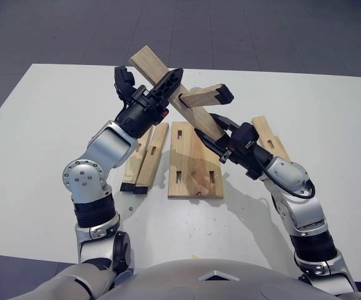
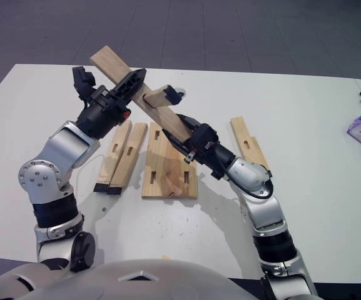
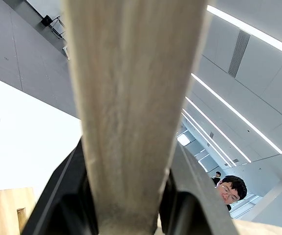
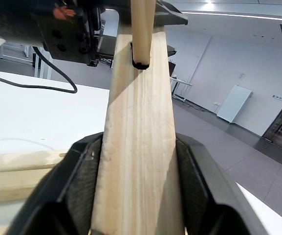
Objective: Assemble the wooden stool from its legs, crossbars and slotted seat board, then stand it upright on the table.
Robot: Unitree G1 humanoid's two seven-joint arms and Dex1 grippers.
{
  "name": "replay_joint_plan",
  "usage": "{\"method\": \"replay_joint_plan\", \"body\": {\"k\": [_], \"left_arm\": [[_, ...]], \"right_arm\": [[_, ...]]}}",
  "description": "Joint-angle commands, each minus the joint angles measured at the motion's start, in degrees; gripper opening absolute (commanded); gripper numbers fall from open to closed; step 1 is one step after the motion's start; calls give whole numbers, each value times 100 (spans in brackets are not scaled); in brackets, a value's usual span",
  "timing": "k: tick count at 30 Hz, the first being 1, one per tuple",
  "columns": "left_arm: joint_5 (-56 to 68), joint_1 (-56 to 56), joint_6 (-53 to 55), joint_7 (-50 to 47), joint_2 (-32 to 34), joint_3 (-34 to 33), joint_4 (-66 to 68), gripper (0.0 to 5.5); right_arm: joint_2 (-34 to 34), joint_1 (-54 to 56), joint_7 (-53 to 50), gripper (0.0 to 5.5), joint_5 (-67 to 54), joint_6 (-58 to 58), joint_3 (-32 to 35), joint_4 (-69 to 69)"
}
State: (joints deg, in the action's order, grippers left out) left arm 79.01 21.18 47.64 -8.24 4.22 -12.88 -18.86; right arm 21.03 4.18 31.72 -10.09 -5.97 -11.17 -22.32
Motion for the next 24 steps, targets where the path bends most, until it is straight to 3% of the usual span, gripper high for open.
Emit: {"method": "replay_joint_plan", "body": {"k": [1, 5, 9, 16, 19, 24], "left_arm": [[-678, 88, -381, 34, 319, -75, 3, 110], [-1612, 38, -700, 117, 728, -65, -89, 103], [-1640, -486, -478, 1006, 1288, 33, -572, 103], [-1035, -1123, -174, 2312, 2252, -362, -1150, 103], [-923, -1096, -221, 2290, 2295, -464, -1055, 103], [-1801, -1135, -374, 2216, 2357, -173, -704, 103]], "right_arm": [[75, -71, -88, 257, 131, -233, 70, 126], [385, -270, -130, 319, 276, -463, 379, 488], [890, -387, 7, 383, 531, -537, 637, 829], [1922, -971, 1007, 498, 953, -880, 175, 940], [1643, -1113, 1292, 538, 398, -1078, 28, 501], [805, -655, 1153, 540, -175, -1578, -239, 427]]}}
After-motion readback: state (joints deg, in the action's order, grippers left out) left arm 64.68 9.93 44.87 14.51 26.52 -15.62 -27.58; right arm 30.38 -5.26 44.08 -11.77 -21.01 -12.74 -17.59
